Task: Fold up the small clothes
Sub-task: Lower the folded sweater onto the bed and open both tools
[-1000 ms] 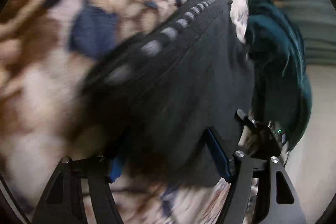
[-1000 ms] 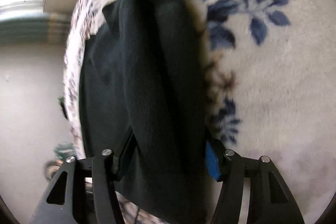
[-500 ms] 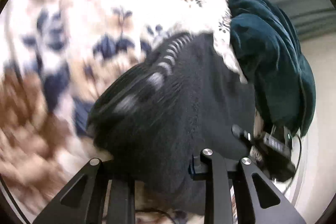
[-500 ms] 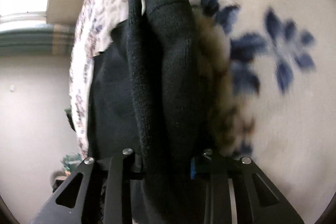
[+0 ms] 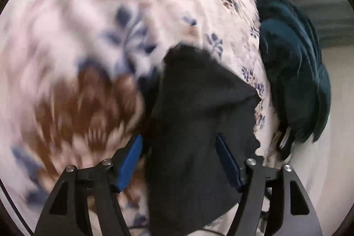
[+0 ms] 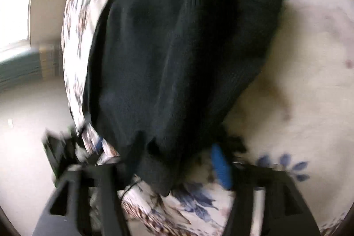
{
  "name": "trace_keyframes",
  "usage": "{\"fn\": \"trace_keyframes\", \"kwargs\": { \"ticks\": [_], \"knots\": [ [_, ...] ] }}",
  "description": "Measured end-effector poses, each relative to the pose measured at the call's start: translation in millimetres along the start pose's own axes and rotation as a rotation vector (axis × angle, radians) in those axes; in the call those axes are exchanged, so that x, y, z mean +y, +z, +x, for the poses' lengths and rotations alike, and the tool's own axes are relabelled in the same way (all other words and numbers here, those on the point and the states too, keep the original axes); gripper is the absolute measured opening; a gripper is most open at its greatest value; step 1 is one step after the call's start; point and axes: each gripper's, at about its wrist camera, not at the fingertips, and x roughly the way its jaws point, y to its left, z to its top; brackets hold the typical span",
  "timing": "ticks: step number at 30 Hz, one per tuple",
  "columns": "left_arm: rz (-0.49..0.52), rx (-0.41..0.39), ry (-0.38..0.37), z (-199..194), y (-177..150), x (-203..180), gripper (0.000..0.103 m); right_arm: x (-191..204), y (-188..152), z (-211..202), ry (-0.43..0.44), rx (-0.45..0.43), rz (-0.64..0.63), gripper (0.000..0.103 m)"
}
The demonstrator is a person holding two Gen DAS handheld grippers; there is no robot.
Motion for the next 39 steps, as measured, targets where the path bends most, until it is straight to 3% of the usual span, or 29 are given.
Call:
{"fn": "trace_keyframes", "kwargs": {
  "ticks": [4, 8, 9, 11, 12, 13, 16, 19, 22, 24, 28, 30, 31, 33, 36, 39],
  "knots": [
    [-0.093, 0.022, -0.049, 33.4, -27.2, 10.9, 0.066, -20.8, 34.7, -31.7, -0.003, -0.111, -0.002, 0.088],
    [-0.012, -0.044, -0.015, 42.1, -39.0, -10.9, 0.061, -34.6, 73.8, -18.9, 0.088, -0.091, 0.031, 0.092],
    [0.016, -0.057, -0.004, 42.8, -39.8, -16.6, 0.041, -33.9, 83.7, -8.3, 0.094, -0.065, 0.033, 0.092],
    [0.07, -0.051, 0.027, 41.4, -34.6, -27.5, 0.03, -28.7, 94.2, 11.7, 0.098, -0.06, 0.058, 0.088],
    [0.092, -0.048, 0.033, 38.3, -30.0, -31.6, 0.028, -29.9, 92.9, 11.0, 0.097, -0.085, 0.057, 0.049],
    [0.132, -0.043, 0.047, 33.3, -21.6, -37.5, 0.028, -24.5, 91.0, 13.4, 0.074, -0.096, 0.036, 0.024],
    [0.2, -0.035, 0.075, 24.7, 2.6, -43.0, 0.027, -18.8, 71.5, 2.5, 0.099, -0.105, 0.011, 0.025],
    [0.201, 0.076, 0.107, 38.4, 17.4, -31.5, 0.043, -11.5, 29.5, -11.8, 0.104, -0.083, 0.008, 0.024],
    [0.238, 0.06, 0.166, 22.0, 5.4, -33.1, 0.049, -17.3, -0.6, -14.3, 0.044, -0.044, 0.009, 0.027],
    [0.243, 0.004, 0.218, 0.4, -11.0, -39.0, 0.055, -26.9, -3.7, -15.6, 0.0, -0.01, 0.024, 0.047],
    [0.278, -0.144, 0.35, -36.7, -37.5, -64.8, 0.062, -25.2, 3.5, -43.5, -0.032, -0.076, 0.021, 0.059],
    [0.27, -0.177, 0.412, -42.7, -39.6, -79.8, 0.09, -16.5, 7.5, -64.9, -0.08, -0.125, -0.037, 0.059],
    [0.272, -0.185, 0.416, -44.6, -36.4, -85.1, 0.094, -7.3, 9.0, -75.4, -0.108, -0.149, -0.078, 0.059],
    [0.277, -0.205, 0.396, -43.4, -23.5, -93.6, 0.094, 13.0, 18.8, -88.8, -0.139, -0.169, -0.157, 0.068],
    [0.29, -0.212, 0.405, -21.3, 5.9, -108.4, 0.094, 52.0, 52.5, -89.4, -0.199, -0.197, -0.281, 0.069],
    [0.318, -0.158, 0.483, 9.5, 34.8, -107.0, 0.094, 77.2, 94.4, -70.2, -0.225, -0.201, -0.348, 0.069]
  ]
}}
